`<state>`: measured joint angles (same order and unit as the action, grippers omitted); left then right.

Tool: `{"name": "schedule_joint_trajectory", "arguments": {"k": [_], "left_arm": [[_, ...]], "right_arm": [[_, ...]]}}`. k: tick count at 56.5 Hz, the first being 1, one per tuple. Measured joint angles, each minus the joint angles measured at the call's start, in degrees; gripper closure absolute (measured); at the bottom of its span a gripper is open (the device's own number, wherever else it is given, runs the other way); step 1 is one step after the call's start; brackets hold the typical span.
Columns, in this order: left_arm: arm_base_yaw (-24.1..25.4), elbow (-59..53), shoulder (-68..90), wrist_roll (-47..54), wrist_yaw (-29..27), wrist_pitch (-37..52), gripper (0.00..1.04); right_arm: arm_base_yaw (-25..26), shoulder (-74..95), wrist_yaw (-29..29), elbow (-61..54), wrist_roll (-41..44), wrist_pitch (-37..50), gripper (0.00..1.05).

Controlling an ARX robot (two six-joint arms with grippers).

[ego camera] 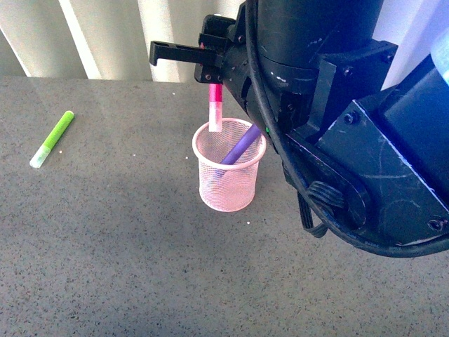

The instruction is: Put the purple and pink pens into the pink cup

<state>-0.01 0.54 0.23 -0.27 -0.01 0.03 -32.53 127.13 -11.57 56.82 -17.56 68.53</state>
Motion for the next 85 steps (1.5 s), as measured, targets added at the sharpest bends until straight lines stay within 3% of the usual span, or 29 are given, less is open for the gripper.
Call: {"name": "schedule_joint_trajectory", "arguments": {"k": [31, 44, 59, 76, 85], "left_arm": [[0.0, 0.0, 0.0, 0.0, 0.0, 0.0, 0.07], [0.0, 0.0, 0.0, 0.0, 0.0, 0.0, 0.07], [0.0, 0.0, 0.0, 0.0, 0.0, 0.0, 0.07], [0.0, 0.0, 0.0, 0.0, 0.0, 0.0, 0.07], [0.0, 0.0, 0.0, 0.0, 0.0, 0.0, 0.07]], "right_arm": [[0.5, 2.8, -0.1, -0.6, -0.3, 1.4, 0.94], [1.1, 2.7, -0.1, -0.6, -0.6, 1.4, 0.56], [3.0, 2.1, 0.0, -1.8, -0.7, 1.3, 0.05], [8.2, -8.4, 1.8, -10.2, 0.8, 5.7, 0.07], [15.2, -22.8, 6.4, -21.8, 4.8, 8.3, 0.07]]}}
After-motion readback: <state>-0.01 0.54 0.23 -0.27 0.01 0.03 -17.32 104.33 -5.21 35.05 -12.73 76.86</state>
